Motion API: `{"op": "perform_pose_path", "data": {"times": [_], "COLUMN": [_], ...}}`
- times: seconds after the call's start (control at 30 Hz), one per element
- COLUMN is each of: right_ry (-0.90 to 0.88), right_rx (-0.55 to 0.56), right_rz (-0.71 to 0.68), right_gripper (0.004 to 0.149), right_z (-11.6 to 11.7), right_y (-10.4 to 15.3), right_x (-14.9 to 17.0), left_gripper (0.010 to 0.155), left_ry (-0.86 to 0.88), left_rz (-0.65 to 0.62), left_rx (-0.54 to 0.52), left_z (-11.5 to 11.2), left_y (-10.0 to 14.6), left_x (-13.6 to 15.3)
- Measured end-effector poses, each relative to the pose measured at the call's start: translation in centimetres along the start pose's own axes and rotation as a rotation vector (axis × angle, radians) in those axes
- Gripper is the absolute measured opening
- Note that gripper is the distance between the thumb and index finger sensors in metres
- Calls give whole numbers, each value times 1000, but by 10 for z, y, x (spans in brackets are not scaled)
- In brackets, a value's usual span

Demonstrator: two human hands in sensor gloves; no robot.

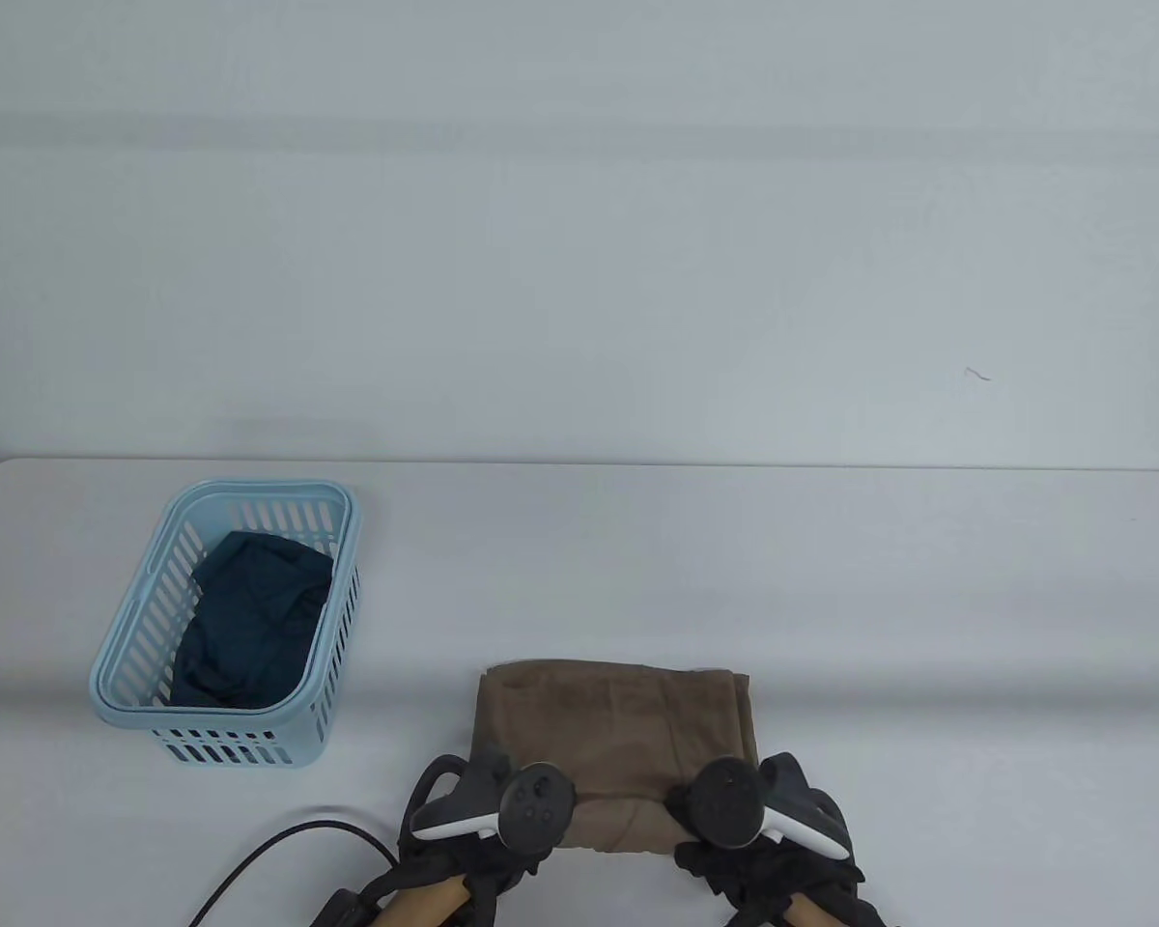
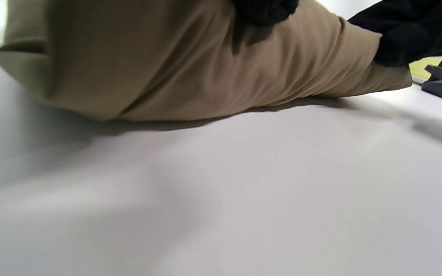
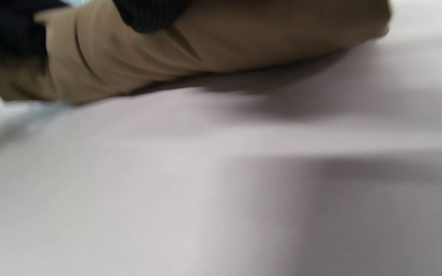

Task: Roll shorts into tight roll

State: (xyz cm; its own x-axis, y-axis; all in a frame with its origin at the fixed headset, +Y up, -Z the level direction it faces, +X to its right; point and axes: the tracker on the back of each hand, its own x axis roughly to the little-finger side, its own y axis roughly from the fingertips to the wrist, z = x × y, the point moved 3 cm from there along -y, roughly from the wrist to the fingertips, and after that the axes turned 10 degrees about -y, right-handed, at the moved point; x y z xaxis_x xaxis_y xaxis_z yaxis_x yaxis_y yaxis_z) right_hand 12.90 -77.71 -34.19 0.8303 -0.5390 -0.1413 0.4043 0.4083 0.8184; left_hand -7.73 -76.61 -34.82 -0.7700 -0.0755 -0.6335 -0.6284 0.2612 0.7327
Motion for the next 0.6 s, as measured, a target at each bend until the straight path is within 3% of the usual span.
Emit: {"op": "perform_pose_path", "data": {"times": [0.1, 0.27, 0.4, 0.47, 0.53, 0.6], "right_ry": [-83, -51, -12, 29, 58, 101], "right_rx": [21, 87, 180, 251, 291, 337], "right_rz": [3, 26, 57, 70, 72, 41], "right_gripper": [60, 55, 54, 55, 56, 59], "right_z": [-5, -8, -11, -12, -14, -18], "right_y": [-1, -4, -5, -5, -5, 0], "right_x": [5, 7, 6, 4, 1, -6], "left_gripper": [56, 54, 66, 61, 54, 56], "left_ry": [58, 115, -6, -76, -85, -104], "left_rz": [2, 2, 13, -41, -61, -56], "left_rx": [17, 54, -78, -146, -128, -25], "left_z": [-4, -8, 12, 24, 24, 14], "left_y": [-1, -4, 5, 12, 14, 11], "left_x": [1, 1, -1, -6, -11, -15]}}
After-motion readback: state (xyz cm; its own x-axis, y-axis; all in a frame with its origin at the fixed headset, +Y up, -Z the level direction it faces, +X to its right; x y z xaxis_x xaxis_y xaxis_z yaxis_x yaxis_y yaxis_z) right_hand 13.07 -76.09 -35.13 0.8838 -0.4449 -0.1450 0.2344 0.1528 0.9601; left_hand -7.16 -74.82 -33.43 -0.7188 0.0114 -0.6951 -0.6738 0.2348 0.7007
